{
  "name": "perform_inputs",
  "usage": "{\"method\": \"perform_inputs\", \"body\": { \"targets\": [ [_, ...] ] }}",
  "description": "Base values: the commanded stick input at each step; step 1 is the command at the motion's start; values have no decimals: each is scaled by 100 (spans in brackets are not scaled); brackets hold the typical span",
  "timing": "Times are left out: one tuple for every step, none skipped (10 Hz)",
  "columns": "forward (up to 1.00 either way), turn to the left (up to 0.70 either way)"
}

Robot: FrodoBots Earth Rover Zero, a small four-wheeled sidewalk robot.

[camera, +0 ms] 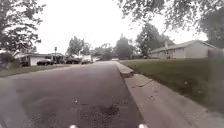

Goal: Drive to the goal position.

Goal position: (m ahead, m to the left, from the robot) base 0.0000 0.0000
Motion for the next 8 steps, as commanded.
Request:
{"method": "perform_inputs", "body": {
  "targets": [
    [7, 0],
    [6, 0],
    [17, 0],
    [44, 0],
    [73, 0],
    [100, 0],
    [100, 0],
    [100, 0]
  ]
}}
